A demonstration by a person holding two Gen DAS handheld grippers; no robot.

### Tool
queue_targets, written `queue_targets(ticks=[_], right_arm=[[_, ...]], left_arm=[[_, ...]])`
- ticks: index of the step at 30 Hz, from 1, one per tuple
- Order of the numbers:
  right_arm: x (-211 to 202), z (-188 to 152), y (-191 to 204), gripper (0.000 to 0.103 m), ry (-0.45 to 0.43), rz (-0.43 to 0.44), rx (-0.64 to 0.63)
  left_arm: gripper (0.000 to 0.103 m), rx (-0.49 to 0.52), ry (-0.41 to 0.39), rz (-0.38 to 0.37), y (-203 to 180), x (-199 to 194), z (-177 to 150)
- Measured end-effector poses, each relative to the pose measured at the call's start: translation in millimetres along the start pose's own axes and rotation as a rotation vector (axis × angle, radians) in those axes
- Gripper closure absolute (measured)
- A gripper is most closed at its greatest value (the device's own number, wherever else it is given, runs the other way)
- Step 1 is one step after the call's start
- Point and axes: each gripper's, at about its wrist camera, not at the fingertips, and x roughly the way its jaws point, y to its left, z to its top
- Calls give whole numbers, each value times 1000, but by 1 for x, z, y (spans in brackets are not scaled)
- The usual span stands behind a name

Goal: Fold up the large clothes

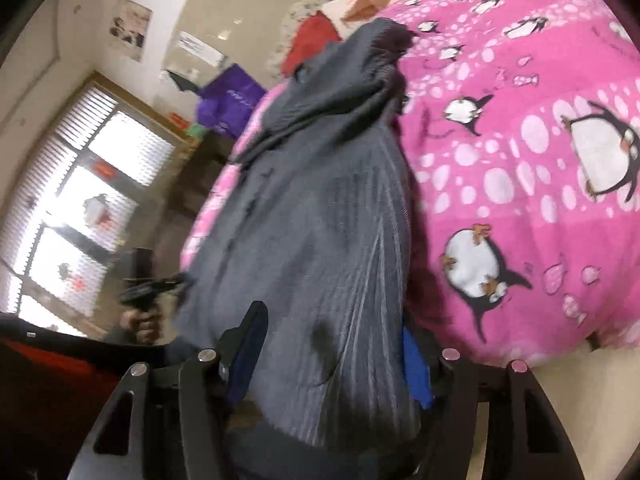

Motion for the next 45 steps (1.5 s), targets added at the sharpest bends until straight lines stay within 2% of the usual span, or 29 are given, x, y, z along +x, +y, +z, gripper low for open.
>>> queue_targets(ticks=[5, 8, 10, 12, 15, 16, 18, 20, 24, 27, 28, 29, 30, 33, 38, 42, 45], right_arm=[[22, 5, -11, 43, -27, -32, 53], [26, 6, 4, 43, -22, 59, -2], [25, 3, 8, 49, 7, 55, -23], [28, 4, 2, 69, 31, -9, -5], [27, 7, 4, 72, 23, -9, -6], [27, 8, 7, 72, 27, -1, -16], [30, 10, 13, 72, 44, -2, -40], [34, 14, 12, 72, 40, 1, -40], [52, 11, 10, 72, 66, -24, -37], [50, 12, 13, 73, 58, -37, -54], [46, 13, 18, 78, 48, -43, -67], [41, 14, 22, 93, 25, -33, -82], [36, 15, 28, 97, 0, -28, -91], [6, 18, 46, 98, -99, 29, -132], [-28, 11, 66, 98, -180, 76, -172], [-48, -6, 81, 98, -209, 101, -193], [-51, -18, 79, 99, -175, 81, -191]], left_arm=[[53, 1, 15, -14, 0, 14, 15], [53, 49, 69, -86, -12, 10, 10], [53, 96, 80, -66, -15, 5, 4], [54, 49, 72, -69, -4, 3, 3], [55, 27, 50, -80, -5, 2, 3], [58, 48, 48, -80, -11, 1, 2], [80, 71, 37, -77, -17, -1, 2], [89, 69, 19, -63, -16, -2, 6], [88, 64, 35, -40, -15, 8, 9], [88, 55, 56, -16, -15, 16, 8], [88, 53, 40, -11, -16, 13, 8], [93, 46, 17, -11, -16, 8, 9], [98, 33, -6, -20, -16, 1, 10], [99, 56, -71, -54, -25, -25, 11], [99, 67, -152, -102, -37, -71, 5], [99, 63, -179, -125, -38, -97, -12], [99, 29, -144, -129, -27, -90, -22]])
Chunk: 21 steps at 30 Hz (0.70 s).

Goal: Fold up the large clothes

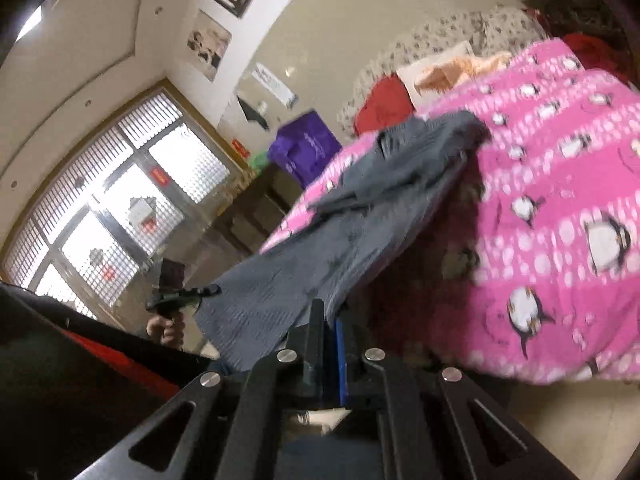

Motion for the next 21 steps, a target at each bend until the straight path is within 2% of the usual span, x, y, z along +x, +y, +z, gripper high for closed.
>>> queue_targets(ticks=[4, 6, 8, 9, 10, 11, 12, 13, 14, 17, 19, 20, 21], right_arm=[[16, -15, -32, 98, 62, -86, 70], [25, -18, -44, 98, 91, -78, 99], [33, -20, -52, 97, 113, -90, 112], [37, -20, -55, 95, 123, -92, 118], [40, -22, -60, 93, 134, -93, 128], [42, -23, -64, 86, 144, -98, 138], [45, -25, -68, 77, 155, -109, 151], [48, -28, -74, 73, 167, -120, 175], [49, -30, -77, 69, 172, -120, 189], [57, -36, -82, 69, 177, -86, 205], [65, -35, -81, 70, 171, -53, 200], [69, -34, -78, 70, 166, -32, 190], [71, -32, -75, 75, 161, -10, 172]], left_arm=[[98, -23, 51, 60, 17, 23, -3], [98, -28, 78, 102, 24, 32, -2], [96, -17, 102, 105, 28, 38, -1], [84, -10, 115, 107, 29, 41, 0], [77, -5, 132, 112, 30, 45, 1], [64, 5, 146, 123, 31, 48, 2], [58, 18, 155, 144, 33, 51, 2], [58, 23, 163, 159, 36, 55, 1], [58, 15, 171, 162, 40, 58, 1], [58, 7, 184, 150, 46, 69, 2], [58, 7, 180, 118, 43, 74, 6], [71, 6, 172, 92, 41, 73, 7], [94, -3, 175, 46, 40, 74, 7]])
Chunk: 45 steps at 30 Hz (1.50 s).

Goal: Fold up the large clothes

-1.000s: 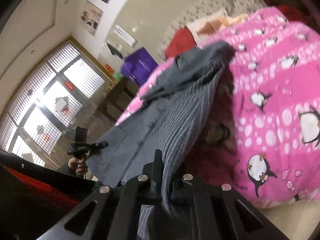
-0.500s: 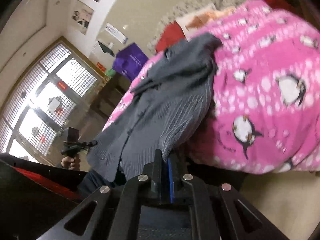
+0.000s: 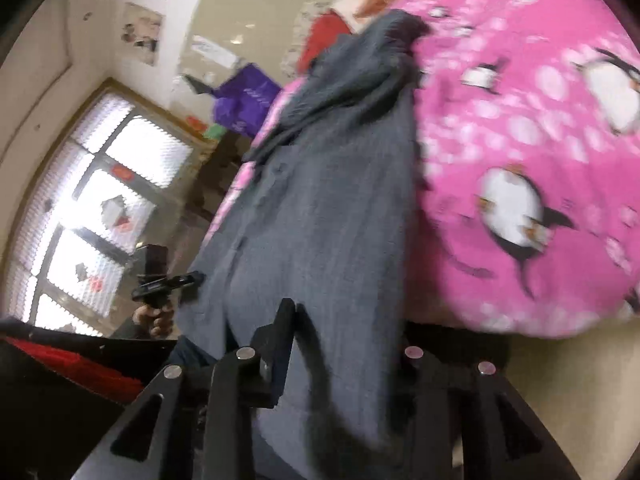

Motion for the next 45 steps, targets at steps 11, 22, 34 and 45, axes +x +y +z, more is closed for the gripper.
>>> queue_targets(ticks=[11, 22, 34, 45], right_arm=[[-25, 25, 27, 99, -91, 29, -64], [-15, 142, 51, 99, -351, 169, -2], [43, 267, 10, 99, -492, 71, 192], [84, 363, -80, 99, -475, -129, 392]], left_arm=[[99, -48, -90, -150, -7, -19, 10], [99, -211, -327, -356, -10, -25, 126], [99, -338, -416, -235, 40, 7, 260], [99, -415, -420, -77, 111, 55, 345]])
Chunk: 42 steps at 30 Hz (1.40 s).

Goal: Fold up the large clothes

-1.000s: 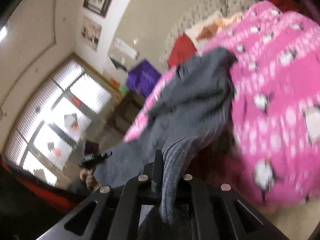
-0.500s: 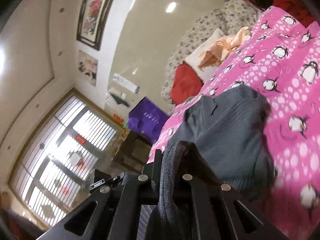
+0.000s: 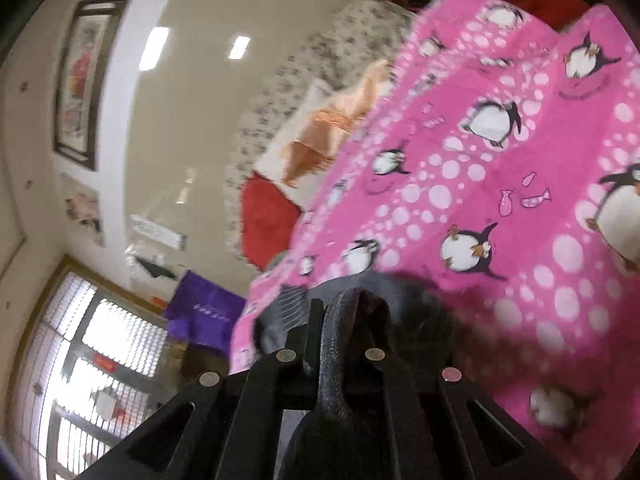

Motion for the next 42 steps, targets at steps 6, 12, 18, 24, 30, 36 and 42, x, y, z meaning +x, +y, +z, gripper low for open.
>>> queue_targets(ticks=[6, 12, 18, 24, 30, 36, 42], right_arm=[[42, 13, -41, 99, 66, -110, 110], [33, 17, -45, 87, 146, -109, 133], [-37, 15, -14, 76, 106, -147, 2], [-68, -38, 48, 76, 170, -174, -379], [-22, -120, 66, 77, 364, -294, -744], [28, -125, 31, 77, 414, -383, -731], [76, -83, 54, 77, 383, -355, -732]], left_arm=[[97, -51, 86, 141, 41, 35, -1], [88, -37, 121, 159, 46, 16, -6], [63, 132, 89, 224, 7, -49, -11], [62, 447, 151, 228, -55, -73, -99], [63, 503, 207, 396, -42, -20, -158], [63, 552, 251, 480, -51, 19, -150], [63, 539, 205, 489, -58, 59, -82]])
